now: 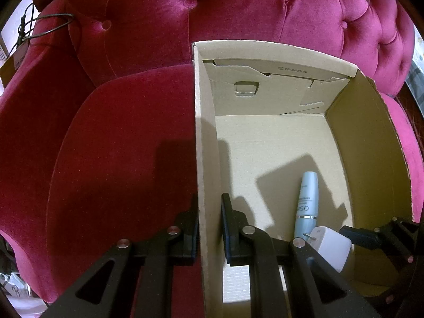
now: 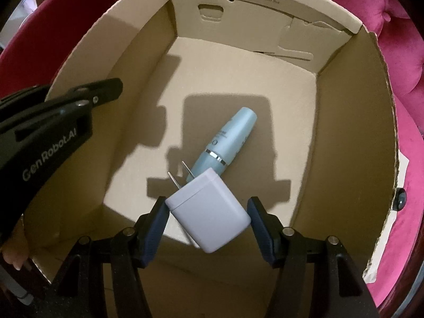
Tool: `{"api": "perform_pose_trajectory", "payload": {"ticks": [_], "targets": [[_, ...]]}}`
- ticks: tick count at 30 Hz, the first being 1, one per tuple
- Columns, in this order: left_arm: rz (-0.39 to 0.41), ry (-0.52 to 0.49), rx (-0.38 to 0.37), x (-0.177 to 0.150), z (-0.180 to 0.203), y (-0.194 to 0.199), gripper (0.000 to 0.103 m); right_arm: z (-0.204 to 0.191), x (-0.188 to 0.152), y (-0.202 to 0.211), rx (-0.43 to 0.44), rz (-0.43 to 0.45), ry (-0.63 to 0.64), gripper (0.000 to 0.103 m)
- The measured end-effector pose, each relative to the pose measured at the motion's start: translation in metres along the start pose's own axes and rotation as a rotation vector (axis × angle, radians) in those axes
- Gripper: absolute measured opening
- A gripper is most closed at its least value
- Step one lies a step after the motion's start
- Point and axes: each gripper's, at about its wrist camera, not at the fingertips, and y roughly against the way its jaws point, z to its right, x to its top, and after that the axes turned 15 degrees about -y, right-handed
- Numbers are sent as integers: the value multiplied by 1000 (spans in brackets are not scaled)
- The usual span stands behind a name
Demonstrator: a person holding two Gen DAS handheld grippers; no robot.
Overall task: Organize rigid objects
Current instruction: 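Lower the white adapter onto the box floor and open the right gripper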
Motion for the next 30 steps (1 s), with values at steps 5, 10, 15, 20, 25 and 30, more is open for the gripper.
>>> {"api": "perform_pose_trajectory", "payload": {"ticks": [5,10,15,20,25,30], "targets": [[1,-2,2,0,0,0,15,4,-1,-1,4,-11,-8,65],[1,-3,3,0,0,0,15,6,3,-5,6,-16,-15,65],[1,-3,3,0,1,0,15,8,5,-8,7,-30,-19,65],[1,-3,4,0,1,-1,15,7,7,-8,15,-31,-12,65],[0,-4,5,0,1,-1,15,9,7,-1,16,-14,-10,69],[0,-2,5,0,2,-1,15,6,6,9,15,17,-3,69]]}}
